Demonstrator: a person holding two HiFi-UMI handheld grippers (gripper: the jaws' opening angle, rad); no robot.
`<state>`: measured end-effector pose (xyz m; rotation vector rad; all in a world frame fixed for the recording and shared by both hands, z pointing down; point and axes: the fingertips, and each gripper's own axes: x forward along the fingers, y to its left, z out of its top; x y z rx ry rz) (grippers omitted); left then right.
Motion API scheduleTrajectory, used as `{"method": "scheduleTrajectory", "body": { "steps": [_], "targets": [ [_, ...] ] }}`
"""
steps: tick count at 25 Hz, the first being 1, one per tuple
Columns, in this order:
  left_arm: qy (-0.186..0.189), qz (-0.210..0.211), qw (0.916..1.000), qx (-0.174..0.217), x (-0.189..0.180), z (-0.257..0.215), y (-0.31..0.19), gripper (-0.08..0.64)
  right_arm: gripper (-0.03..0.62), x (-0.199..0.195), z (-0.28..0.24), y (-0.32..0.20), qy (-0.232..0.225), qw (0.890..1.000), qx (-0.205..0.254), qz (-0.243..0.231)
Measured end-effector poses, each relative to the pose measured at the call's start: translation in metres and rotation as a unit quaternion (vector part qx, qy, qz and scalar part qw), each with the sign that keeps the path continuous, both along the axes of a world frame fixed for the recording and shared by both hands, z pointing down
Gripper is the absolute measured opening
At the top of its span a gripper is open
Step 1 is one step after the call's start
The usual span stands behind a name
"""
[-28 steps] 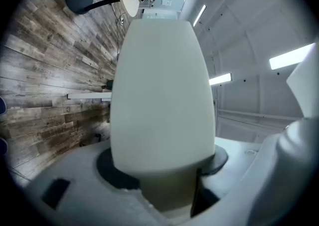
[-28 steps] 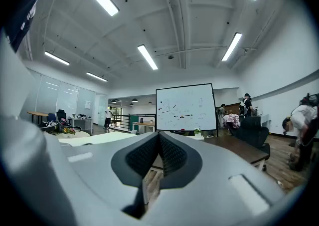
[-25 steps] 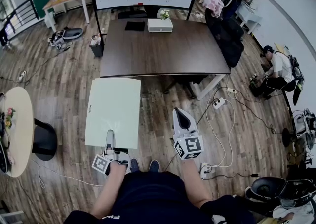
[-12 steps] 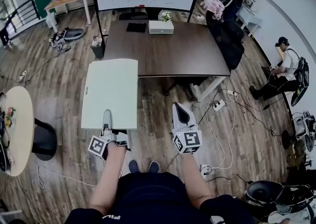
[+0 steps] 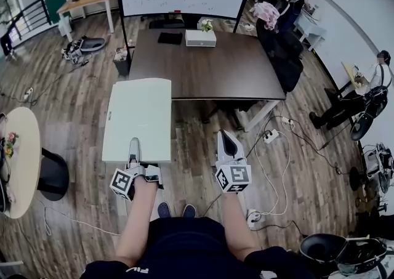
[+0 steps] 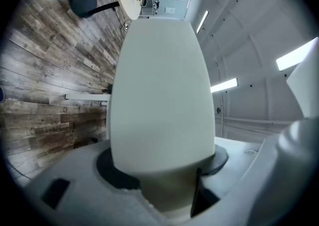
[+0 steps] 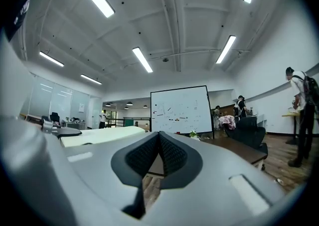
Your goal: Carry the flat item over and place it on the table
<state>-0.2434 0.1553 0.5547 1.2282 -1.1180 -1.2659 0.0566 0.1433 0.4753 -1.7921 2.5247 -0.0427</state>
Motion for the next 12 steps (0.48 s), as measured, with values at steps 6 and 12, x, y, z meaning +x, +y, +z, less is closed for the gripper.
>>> {"method": "scheduleTrajectory", "body": {
  "steps": [6,12],
  "targets": [
    [-0.002,0.002,1.0,0.009,0.009,-0.002,0.006,0.265,0.008,0.007,-0.004,0.003,-0.004,1.0,0.006,-0.004],
    [-0.006,0.006,0.9991,0.04,0.032,-0.021,0.005,0.267,0.008,0.021,-0.008,0.003,-0.009,1.0,0.009,-0.01]
  ]
}}
